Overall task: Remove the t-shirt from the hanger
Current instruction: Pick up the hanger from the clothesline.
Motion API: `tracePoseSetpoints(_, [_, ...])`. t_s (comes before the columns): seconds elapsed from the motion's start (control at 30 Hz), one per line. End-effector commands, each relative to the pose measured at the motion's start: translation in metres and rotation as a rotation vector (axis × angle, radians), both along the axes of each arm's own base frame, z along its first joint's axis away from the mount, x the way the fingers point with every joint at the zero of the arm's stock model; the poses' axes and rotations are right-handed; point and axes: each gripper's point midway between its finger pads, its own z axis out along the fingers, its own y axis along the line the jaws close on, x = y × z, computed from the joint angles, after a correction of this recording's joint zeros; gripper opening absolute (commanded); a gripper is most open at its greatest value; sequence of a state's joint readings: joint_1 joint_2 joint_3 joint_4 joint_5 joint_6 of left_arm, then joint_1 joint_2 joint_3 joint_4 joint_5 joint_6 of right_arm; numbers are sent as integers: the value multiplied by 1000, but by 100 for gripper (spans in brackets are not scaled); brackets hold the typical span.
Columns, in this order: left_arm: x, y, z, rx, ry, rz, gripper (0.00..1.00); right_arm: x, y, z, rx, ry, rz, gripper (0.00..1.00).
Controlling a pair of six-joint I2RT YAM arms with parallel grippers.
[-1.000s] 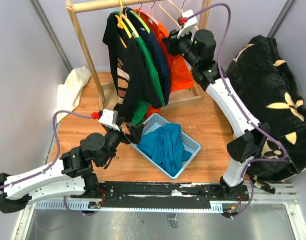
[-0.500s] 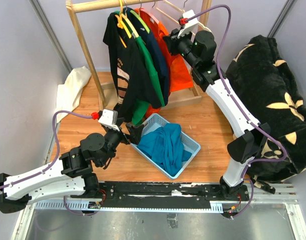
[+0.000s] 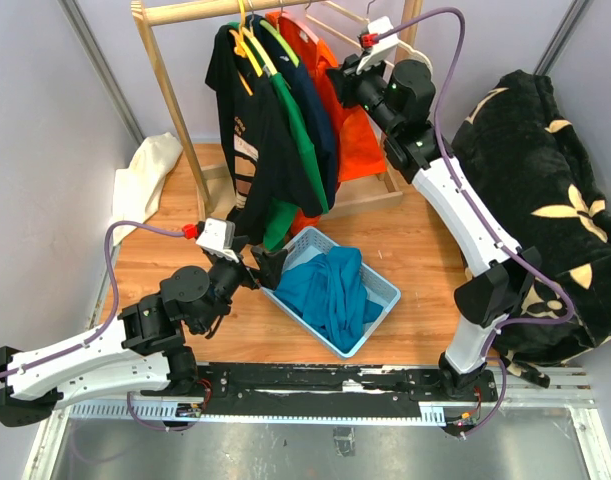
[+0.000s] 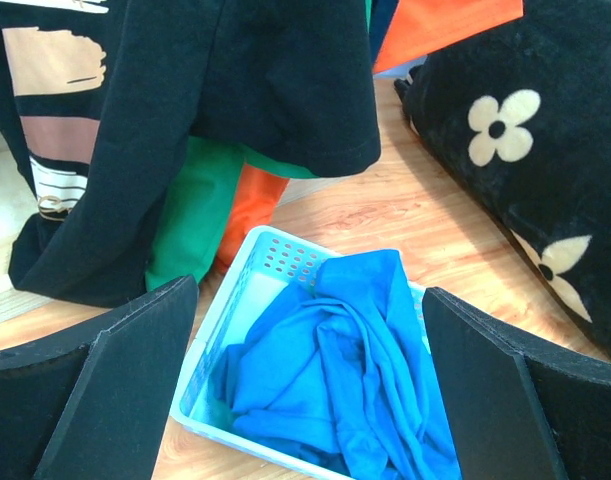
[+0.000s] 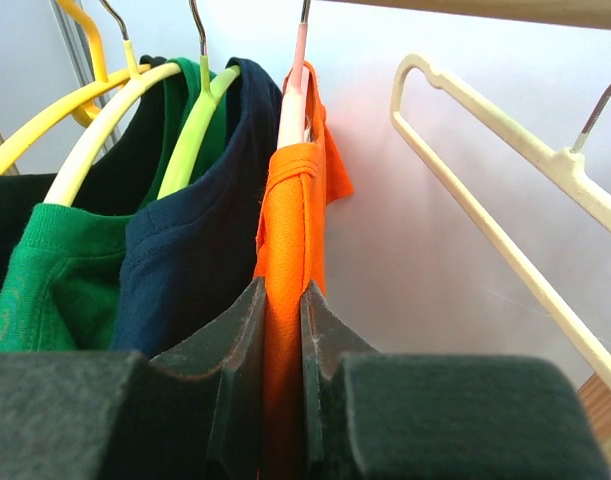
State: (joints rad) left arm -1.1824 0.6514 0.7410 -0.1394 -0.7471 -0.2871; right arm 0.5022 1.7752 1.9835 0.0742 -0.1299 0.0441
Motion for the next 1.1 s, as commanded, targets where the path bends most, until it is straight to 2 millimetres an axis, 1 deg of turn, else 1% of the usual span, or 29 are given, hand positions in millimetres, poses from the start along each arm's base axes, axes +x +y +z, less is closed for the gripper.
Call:
tracePoseSetpoints(0.0, [-3,-2,19,-55,-10,-13,100,-42,-21,95,106,-233,-12,1])
tracePoseSetpoints(0.13, [-3,-5,22,-65,-10,-22,100,-47,-26,100,101,-243,-20,1])
tracePoseSetpoints(0.3, [-1,-5,30,-88,-23,-12,100,-57,-32,96,91,-239,-25,1])
tracePoseSetpoints(0.47, [3,-9,41,-91,-44,-3,100,-68,-42,82,72,-221,-43,1])
tracePoseSetpoints(0.57, [5,-18,53,-93,-67,-20,100,-75,-50,69,54,-202,-60,1])
tracePoseSetpoints(0.63, [6,-26,64,-102,-90,-34,100,-82,-57,62,47,-193,-75,1])
tracePoseSetpoints(0.7, [8,-34,75,-101,-116,-50,100,-91,-64,56,43,-189,-87,1])
tracePoseSetpoints(0.73, [10,-40,80,-98,-126,-55,100,-95,-68,48,35,-178,-94,1])
tracePoseSetpoints(0.8, [12,-47,93,-103,-147,-61,100,-106,-78,44,32,-178,-110,1])
tracePoseSetpoints(0.83, [14,-51,100,-103,-157,-62,100,-117,-86,48,40,-189,-122,1])
tracePoseSetpoints(0.93, [18,-62,116,-97,-186,-64,100,-140,-104,49,45,-206,-144,1])
tracePoseSetpoints(1.07, [28,-84,131,-76,-223,-79,100,-173,-128,56,52,-239,-178,1])
